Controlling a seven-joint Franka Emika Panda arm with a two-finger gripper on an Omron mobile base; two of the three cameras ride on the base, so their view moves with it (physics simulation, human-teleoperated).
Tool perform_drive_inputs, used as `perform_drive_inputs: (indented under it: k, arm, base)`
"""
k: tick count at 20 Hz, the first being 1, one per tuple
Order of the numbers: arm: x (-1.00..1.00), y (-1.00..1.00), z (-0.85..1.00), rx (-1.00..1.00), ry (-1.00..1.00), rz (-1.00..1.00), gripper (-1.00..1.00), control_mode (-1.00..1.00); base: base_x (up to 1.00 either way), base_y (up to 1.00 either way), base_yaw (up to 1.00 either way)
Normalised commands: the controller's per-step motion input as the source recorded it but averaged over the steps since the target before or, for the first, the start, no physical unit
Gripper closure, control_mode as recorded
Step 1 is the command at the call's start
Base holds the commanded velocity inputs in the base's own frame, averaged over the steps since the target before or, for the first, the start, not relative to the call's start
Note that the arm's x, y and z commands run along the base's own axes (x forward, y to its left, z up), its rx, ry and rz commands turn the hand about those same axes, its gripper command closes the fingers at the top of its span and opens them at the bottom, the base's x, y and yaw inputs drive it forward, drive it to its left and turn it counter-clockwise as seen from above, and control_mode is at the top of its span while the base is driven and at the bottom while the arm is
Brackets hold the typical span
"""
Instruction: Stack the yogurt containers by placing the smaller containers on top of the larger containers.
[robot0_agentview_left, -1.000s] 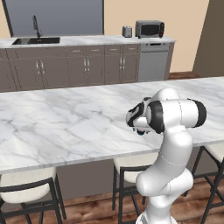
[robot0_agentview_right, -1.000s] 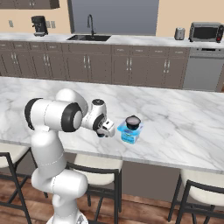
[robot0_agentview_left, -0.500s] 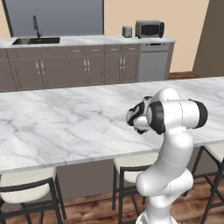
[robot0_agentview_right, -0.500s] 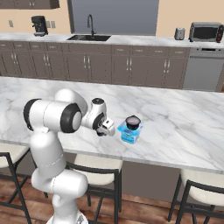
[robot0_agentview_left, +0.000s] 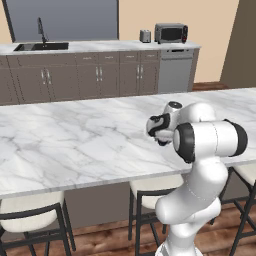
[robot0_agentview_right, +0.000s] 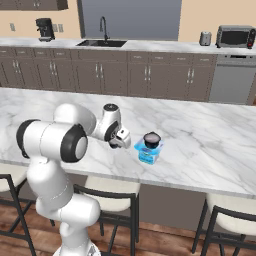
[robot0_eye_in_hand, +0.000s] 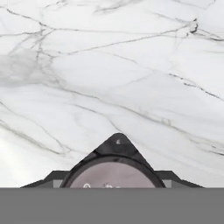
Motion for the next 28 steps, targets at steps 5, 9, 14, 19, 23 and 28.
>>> perform_drive_inputs:
  k: [5, 9, 14, 19, 23, 28]
  arm:
    - [-0.02, 0.04, 0.57, 0.00, 0.00, 0.00, 1.00, -1.00]
    - [-0.06, 0.02, 0.49, 0.00, 0.00, -0.01, 1.00, -1.00]
    - [-0.02, 0.05, 0.52, -0.03, 0.00, -0.02, 1.00, -1.00]
    - [-0.04, 0.01, 0.38, -0.04, 0.00, 0.00, 1.00, -1.00]
    - [0.00, 0.01, 0.32, -0.03, 0.00, 0.00, 1.00, -1.00]
    - [0.00, 0.00, 0.36, 0.00, 0.01, 0.00, 1.00, -1.00]
  base:
    - [0.00, 0.00, 0.00]
    - [0.00, 0.00, 0.00]
    - [0.00, 0.00, 0.00]
    - [0.00, 0.00, 0.00]
    - [0.00, 0.00, 0.00]
    - [0.00, 0.00, 0.00]
